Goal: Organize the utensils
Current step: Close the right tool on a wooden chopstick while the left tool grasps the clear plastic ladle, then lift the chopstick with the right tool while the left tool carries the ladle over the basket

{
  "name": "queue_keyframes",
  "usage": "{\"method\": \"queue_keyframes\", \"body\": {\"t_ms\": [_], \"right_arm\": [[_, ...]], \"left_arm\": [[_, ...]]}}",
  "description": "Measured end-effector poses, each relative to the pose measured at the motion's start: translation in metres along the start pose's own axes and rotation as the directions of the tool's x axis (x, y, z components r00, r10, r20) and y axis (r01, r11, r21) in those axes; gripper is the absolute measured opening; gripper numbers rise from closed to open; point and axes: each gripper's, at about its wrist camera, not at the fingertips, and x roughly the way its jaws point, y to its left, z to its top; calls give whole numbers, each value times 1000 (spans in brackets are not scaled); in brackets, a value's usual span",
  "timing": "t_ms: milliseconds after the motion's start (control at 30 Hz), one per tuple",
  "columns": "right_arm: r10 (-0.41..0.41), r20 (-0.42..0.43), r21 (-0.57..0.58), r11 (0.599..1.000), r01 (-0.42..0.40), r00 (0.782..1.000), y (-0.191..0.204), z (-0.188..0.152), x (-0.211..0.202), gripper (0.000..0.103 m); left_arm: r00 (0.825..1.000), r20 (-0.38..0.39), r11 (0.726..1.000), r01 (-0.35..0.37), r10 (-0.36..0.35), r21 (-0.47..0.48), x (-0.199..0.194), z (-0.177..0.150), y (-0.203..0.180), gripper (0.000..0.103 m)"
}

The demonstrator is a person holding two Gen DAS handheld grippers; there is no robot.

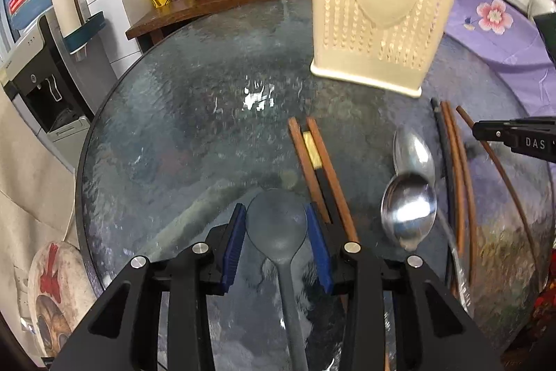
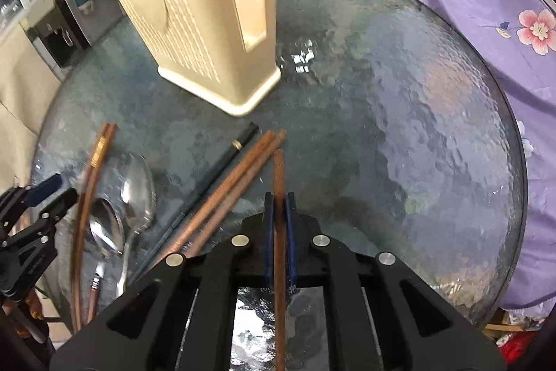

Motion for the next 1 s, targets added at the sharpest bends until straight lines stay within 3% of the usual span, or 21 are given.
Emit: {"method": "queue_keyframes", "body": {"t_ms": [133,233,400,533,700,800,1000], "right_arm": [[43,98,23,999,-45,994,-8,12,-25,7],[68,200,10,997,-72,978,-11,17,-52,7],[93,373,-56,995,-78,923,-8,16,-103,7],[132,488,-133,988,-77,863,-3,7,-145,7],[158,502,-136,985,-102,850,-6,-1,-171,7],[173,477,-127,984,-127,862,-8,-3,-169,7],[193,496,-118,981,-154,847,-13,-4,-179,7]], "left_arm": [[997,79,1000,8,-7,-10,-18,15,3,35],[991,132,1000,24,-23,-9,-32,24,4,35],[973,224,998,53,-46,-24,-60,37,11,35],[962,270,998,55,-48,-22,-76,41,13,35],[947,317,997,64,-49,-38,-90,44,20,35],[949,310,997,71,-58,-32,-84,41,18,35],[939,338,997,76,-65,-21,-95,42,17,35]]}}
